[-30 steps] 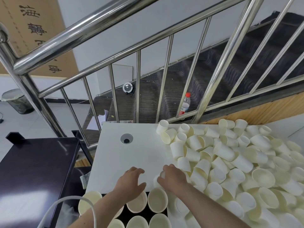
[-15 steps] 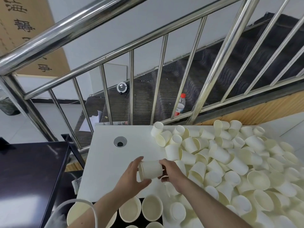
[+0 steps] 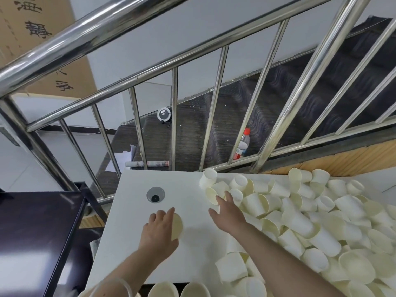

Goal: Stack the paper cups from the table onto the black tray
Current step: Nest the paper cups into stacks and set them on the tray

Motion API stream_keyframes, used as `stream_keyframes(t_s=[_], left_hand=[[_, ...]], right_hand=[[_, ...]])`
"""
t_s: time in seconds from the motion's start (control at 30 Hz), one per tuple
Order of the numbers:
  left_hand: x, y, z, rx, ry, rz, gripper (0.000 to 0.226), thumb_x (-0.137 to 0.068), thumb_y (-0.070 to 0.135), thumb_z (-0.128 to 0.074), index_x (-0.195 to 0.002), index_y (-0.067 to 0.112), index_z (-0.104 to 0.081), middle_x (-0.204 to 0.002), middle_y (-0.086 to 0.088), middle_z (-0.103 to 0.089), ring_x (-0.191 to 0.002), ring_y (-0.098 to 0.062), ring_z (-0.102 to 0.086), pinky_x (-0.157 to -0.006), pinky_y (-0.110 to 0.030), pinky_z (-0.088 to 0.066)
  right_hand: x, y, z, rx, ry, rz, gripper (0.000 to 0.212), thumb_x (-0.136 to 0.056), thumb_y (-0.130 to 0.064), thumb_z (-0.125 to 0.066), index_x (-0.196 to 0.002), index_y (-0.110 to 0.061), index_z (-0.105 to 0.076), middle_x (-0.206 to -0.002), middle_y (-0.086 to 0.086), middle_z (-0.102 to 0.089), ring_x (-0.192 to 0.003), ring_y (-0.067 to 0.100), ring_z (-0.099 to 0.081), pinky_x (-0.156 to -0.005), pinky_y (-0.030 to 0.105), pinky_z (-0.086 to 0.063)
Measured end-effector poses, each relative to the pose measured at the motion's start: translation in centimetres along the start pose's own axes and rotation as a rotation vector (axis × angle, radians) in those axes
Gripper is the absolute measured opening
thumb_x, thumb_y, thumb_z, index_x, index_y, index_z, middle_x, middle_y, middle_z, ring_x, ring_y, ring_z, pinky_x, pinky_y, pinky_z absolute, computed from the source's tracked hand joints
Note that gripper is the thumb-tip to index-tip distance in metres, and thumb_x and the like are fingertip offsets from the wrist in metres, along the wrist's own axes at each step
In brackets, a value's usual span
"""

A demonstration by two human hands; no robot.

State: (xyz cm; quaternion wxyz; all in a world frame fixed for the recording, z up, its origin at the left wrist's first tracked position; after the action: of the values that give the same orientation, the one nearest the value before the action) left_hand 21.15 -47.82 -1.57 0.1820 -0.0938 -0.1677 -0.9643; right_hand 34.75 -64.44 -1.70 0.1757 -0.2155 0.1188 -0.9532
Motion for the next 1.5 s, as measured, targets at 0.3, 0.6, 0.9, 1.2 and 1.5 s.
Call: stream_keyframes(t_s=[0.3, 0.6, 0.9, 1.2, 1.5], left_hand=[[-2.2, 0.1, -0.6, -0.039, 0.0, 0.023, 0.08, -0.085, 0.036, -0.057, -0.149, 0.022, -0.012, -0.14, 0.0, -0.034, -0.125, -0.024, -0.035, -0.095, -0.031, -0.039], [-2.7, -0.2, -1.5, -0.032, -0.003, 0.012, 0.076, -0.085, 0.034, -0.056, -0.148, 0.025, -0.017, -0.142, 0.004, -0.032, -0.125, -0.022, -0.034, -0.094, -0.03, -0.038], [-2.4, 0.2, -1.7, 0.002, -0.01, 0.0, 0.075, -0.086, 0.034, -0.056, -0.148, 0.026, -0.016, -0.143, 0.003, -0.03, -0.127, -0.021, -0.035, -0.097, -0.031, -0.037], [-2.1, -0.1, -2.0, 0.019, -0.035, 0.001, 0.077, -0.085, 0.034, -0.056, -0.149, 0.025, -0.014, -0.144, 0.002, -0.029, -0.128, -0.022, -0.035, -0.097, -0.032, -0.038], [-1.9, 0.3, -1.9, 0.039, -0.019, -0.058, 0.074, -0.086, 0.035, -0.058, -0.147, 0.026, -0.019, -0.149, 0.007, -0.024, -0.133, -0.02, -0.032, -0.097, -0.031, -0.042]], right_hand=[[-4.8, -0.4, -0.5, 0.125, -0.15, -0.013, 0.064, -0.098, -0.044, -0.043, -0.152, -0.019, -0.022, -0.16, 0.005, 0.022, -0.132, 0.023, -0.045, -0.098, 0.034, -0.044], [-4.7, -0.5, -0.1, 0.161, -0.041, 0.007, 0.063, -0.099, -0.042, -0.041, -0.148, -0.006, -0.024, -0.164, -0.001, 0.004, -0.125, 0.024, -0.051, -0.088, 0.034, -0.046], [-2.9, -1.0, 0.9, 0.014, 0.172, 0.09, 0.046, -0.094, -0.045, -0.052, -0.126, -0.011, -0.054, -0.132, 0.0, -0.051, -0.116, 0.022, -0.055, -0.089, 0.035, -0.049], [-1.6, -1.0, -1.6, 0.01, -0.004, 0.205, 0.054, -0.093, -0.049, -0.051, -0.137, -0.018, -0.046, -0.139, -0.007, -0.047, -0.116, 0.017, -0.055, -0.093, 0.03, -0.044], [-1.5, -2.3, -2.4, 0.076, -0.106, 0.294, 0.088, -0.084, -0.044, -0.067, -0.153, -0.027, -0.013, -0.158, -0.004, -0.014, -0.142, 0.023, -0.02, -0.109, 0.039, -0.036]])
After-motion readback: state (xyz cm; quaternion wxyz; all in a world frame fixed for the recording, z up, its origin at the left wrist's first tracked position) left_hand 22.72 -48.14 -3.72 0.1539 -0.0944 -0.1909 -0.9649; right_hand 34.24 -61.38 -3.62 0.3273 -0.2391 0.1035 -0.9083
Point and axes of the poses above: each hand's wrist, its own x-axis away from the middle knuckle, its own z-axis out of the back of the hand, y = z × x, the point moved 4 cm from there along -x, towards the middle knuckle
